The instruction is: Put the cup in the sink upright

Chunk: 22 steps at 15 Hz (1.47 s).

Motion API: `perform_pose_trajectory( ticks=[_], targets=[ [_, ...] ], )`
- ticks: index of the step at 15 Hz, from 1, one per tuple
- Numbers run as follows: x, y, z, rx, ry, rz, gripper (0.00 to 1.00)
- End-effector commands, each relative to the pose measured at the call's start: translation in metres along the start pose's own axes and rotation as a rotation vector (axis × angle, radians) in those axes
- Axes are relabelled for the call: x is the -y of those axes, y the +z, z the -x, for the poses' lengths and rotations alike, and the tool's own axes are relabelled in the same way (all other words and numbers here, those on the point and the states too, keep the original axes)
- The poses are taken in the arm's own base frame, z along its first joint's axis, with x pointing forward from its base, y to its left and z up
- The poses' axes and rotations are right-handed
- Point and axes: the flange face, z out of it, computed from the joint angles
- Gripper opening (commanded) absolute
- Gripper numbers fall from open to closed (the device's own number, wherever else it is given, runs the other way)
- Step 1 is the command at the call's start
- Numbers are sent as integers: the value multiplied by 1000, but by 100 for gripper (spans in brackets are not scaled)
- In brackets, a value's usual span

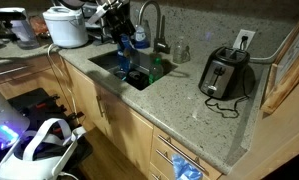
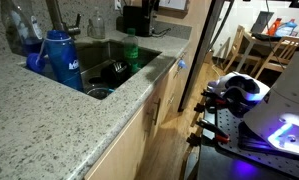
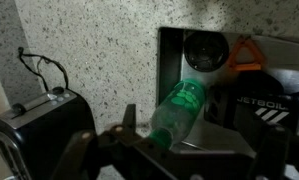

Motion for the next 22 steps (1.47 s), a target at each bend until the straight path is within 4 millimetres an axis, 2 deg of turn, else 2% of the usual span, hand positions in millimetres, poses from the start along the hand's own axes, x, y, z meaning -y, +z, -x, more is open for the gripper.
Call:
perform_pose_trajectory(
  ticks=[1, 7, 12, 16, 20, 22],
  targets=[
    [18, 0, -23, -8, -13, 89, 100],
    [47, 27, -41, -2, -86, 149, 100],
    [88, 39, -54, -8, -212, 195, 100],
    [116, 50, -56, -6, -317, 240, 100],
    [133, 64, -55, 5, -377, 243, 100],
    [134, 70, -53, 12, -397, 206, 100]
  ],
)
